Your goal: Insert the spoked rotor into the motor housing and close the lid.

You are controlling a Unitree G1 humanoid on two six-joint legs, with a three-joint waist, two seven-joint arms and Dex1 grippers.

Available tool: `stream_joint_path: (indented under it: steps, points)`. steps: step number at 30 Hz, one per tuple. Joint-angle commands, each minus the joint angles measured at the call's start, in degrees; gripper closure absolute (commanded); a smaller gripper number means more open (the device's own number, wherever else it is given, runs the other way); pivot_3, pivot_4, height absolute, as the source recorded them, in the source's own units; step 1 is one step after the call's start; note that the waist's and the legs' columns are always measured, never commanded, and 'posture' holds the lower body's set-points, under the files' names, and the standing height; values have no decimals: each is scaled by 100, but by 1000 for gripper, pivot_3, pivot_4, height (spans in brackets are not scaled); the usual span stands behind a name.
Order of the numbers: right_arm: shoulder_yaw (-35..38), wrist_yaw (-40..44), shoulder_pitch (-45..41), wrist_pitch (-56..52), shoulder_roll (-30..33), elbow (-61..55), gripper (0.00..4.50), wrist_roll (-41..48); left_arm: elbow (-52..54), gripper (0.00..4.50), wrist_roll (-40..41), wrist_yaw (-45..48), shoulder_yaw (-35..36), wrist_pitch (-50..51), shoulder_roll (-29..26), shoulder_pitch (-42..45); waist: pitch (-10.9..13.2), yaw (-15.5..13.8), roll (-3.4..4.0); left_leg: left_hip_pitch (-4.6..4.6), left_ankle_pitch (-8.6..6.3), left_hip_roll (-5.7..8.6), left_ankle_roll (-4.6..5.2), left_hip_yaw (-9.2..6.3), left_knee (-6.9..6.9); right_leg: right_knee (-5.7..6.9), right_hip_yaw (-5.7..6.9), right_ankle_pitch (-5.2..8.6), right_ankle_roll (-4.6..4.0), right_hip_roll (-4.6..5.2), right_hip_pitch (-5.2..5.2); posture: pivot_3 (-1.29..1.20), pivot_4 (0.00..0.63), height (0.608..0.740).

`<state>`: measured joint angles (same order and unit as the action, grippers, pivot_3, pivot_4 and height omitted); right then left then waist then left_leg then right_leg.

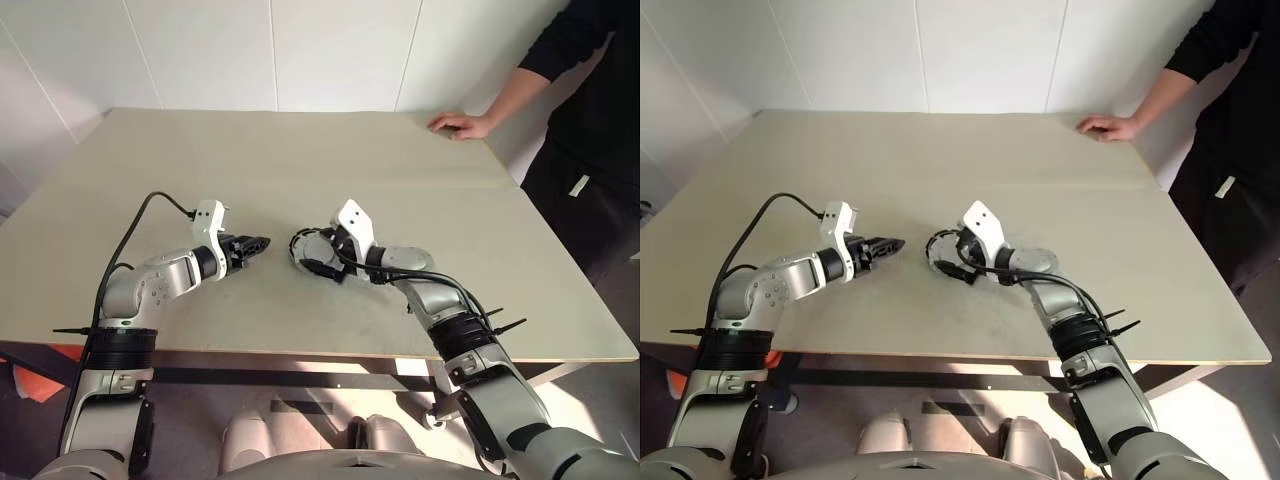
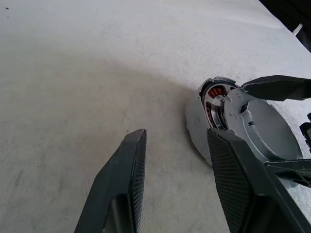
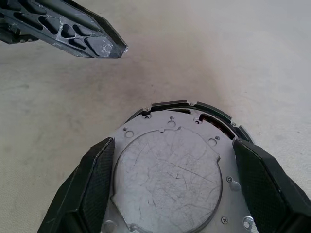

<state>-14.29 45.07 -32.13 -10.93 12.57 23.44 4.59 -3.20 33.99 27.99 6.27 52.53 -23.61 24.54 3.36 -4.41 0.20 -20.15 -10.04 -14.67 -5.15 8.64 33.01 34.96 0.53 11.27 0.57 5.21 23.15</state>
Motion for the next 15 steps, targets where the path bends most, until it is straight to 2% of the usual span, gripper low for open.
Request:
stream_joint_path:
  steps: [1, 2, 7, 15]
  points:
    - [53, -49, -38, 22, 19, 133, 1358, -70, 197, 2410, -31, 11, 62, -11, -45, 102, 0, 0, 0, 1, 0, 0, 0, 0, 0, 2, 0, 0, 0, 0, 0, 0, 0, 740]
    - [61, -48, -50, 23, 21, 124, 1490, -69, 179, 2410, -43, 3, 70, -16, -40, 103, 0, 0, 0, 2, 0, 1, -1, 0, 0, 2, 0, 0, 0, 0, -1, 0, 0, 740]
    - [104, -38, -153, 11, 45, 52, 1481, -47, 138, 2410, -79, -34, 86, -35, 2, 88, 0, 0, 0, 2, 1, 0, -1, 0, 0, 2, 0, 0, 0, 0, -3, 0, 0, 740]
    - [392, -31, -661, -756, -106, -479, 1481, 349, 114, 2410, -102, -176, 112, -11, 134, 9, 2, 2, 2, -9, 1, 0, -1, -2, 0, 2, 1, 0, -1, 0, 6, 0, 0, 740]
